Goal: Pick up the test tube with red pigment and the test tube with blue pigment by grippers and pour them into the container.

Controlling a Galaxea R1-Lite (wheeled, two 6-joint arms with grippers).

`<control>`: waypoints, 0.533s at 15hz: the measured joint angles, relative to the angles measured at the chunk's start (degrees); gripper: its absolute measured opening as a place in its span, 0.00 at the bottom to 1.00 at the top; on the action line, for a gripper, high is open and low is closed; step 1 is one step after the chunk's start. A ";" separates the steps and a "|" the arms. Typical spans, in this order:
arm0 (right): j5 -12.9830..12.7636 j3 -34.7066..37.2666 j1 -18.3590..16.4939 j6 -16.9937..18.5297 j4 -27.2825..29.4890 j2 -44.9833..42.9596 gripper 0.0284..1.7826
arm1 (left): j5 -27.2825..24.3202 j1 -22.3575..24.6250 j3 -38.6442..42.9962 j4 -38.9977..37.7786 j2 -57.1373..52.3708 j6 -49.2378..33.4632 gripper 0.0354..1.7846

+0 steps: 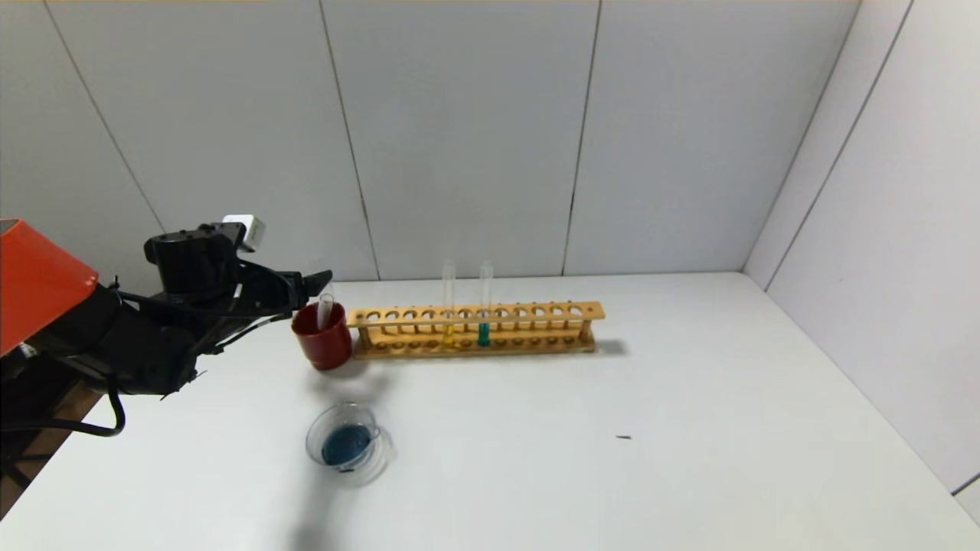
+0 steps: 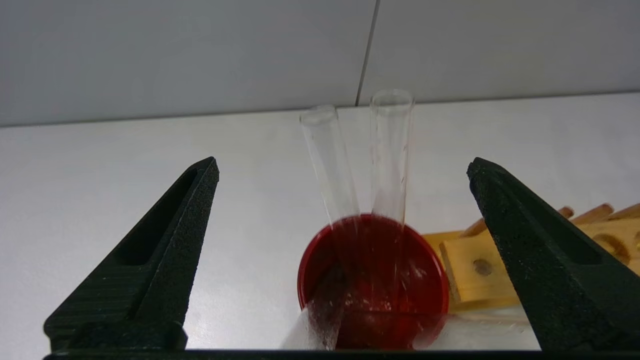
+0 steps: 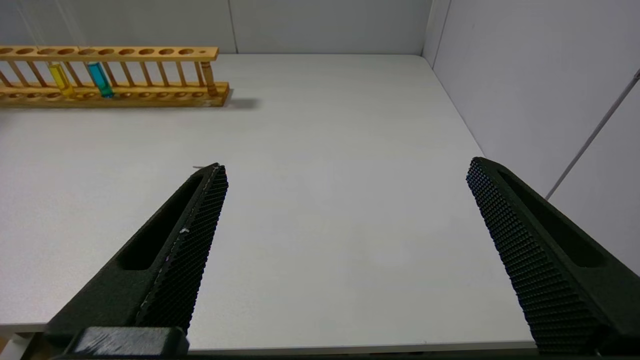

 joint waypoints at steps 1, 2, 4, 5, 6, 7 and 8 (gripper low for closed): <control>0.00 0.00 0.00 -0.02 0.00 0.00 0.98 | 0.00 0.00 -0.59 0.74 -0.88 0.02 0.98; -0.02 0.00 0.00 -0.02 0.00 0.00 0.98 | 0.00 0.00 -1.30 2.38 -1.97 0.02 0.98; 0.00 0.00 0.00 -0.02 0.00 0.00 0.98 | 0.02 0.05 -3.58 6.86 -4.63 0.00 0.98; 0.00 0.00 0.00 0.00 0.00 0.00 0.98 | 0.00 0.07 -4.61 8.55 -6.01 0.00 0.98; 0.00 0.00 0.00 -0.02 0.00 0.00 0.98 | 0.00 0.11 -5.41 10.15 -7.77 0.02 0.98; 0.00 0.00 0.00 -0.02 0.00 0.00 0.98 | 0.02 0.11 -6.23 12.06 -9.79 0.06 0.98; 0.00 0.00 0.00 0.00 0.00 0.00 0.98 | 0.02 0.11 -7.20 14.53 -12.29 0.16 0.98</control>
